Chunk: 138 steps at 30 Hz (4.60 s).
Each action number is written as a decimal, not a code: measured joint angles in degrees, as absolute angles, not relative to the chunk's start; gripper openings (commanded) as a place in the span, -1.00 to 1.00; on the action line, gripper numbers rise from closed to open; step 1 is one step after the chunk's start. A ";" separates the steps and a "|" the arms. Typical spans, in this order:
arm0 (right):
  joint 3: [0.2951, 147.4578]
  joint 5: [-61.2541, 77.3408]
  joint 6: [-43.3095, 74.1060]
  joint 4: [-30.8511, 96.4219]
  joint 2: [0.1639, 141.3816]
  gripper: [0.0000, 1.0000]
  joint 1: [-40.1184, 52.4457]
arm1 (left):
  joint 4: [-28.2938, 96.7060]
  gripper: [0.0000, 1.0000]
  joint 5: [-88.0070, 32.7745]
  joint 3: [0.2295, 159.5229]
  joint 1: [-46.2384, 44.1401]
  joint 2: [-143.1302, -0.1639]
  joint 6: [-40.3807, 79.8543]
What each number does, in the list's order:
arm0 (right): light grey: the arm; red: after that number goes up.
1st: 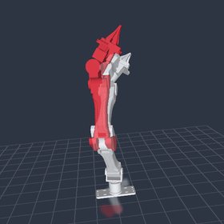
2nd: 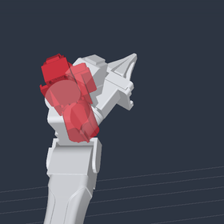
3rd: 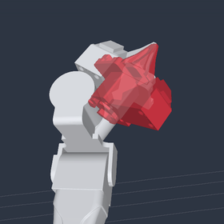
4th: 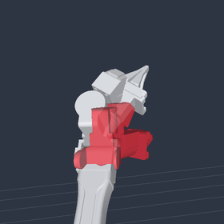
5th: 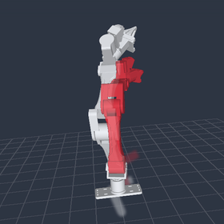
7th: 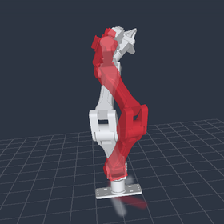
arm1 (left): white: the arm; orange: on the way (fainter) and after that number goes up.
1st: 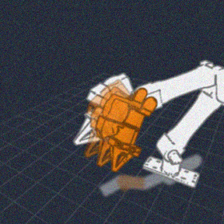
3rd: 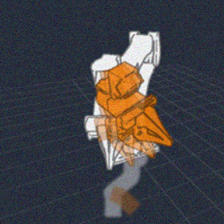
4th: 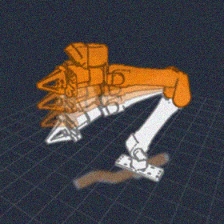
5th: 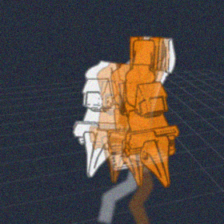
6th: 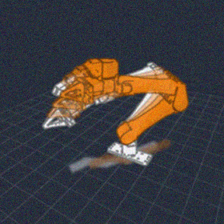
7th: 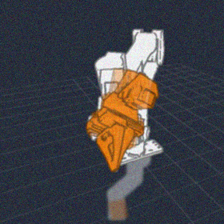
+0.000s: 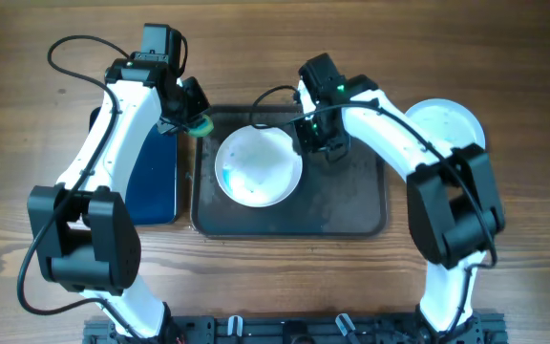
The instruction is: Clean dirty plates on tray and stack at the side
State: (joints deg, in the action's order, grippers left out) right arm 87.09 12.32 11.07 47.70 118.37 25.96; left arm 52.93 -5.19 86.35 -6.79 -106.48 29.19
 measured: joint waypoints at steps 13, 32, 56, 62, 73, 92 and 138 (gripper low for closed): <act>89.80 19.46 12.95 44.62 124.31 -0.92 25.93 | 54.11 -0.92 -5.21 86.32 -6.79 -106.48 29.19; 89.23 16.47 40.07 46.39 124.29 -0.91 26.85 | 43.16 -0.92 -7.94 74.22 -13.78 -106.50 28.64; 88.97 17.52 38.28 45.58 124.29 -0.91 26.87 | 27.31 -0.92 8.99 62.08 -21.41 -105.58 27.55; 88.97 17.41 38.24 45.65 124.29 -0.91 26.79 | 26.13 -0.92 -2.76 62.06 -23.31 -105.58 27.70; 88.95 17.39 35.44 45.58 124.29 -0.91 26.81 | 42.96 -0.92 -8.73 79.55 -13.58 -103.96 27.70; 87.74 -43.27 22.57 52.75 106.43 -0.91 48.14 | 47.62 -0.92 -8.88 83.18 -6.26 -100.51 27.68; 65.45 6.13 29.34 46.28 93.93 -0.85 -24.93 | 47.62 -0.92 -8.82 83.18 -6.68 -100.51 28.84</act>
State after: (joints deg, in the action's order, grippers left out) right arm 65.45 6.13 29.34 46.28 93.93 -24.93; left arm 47.62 -8.82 83.18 -6.68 -100.51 28.84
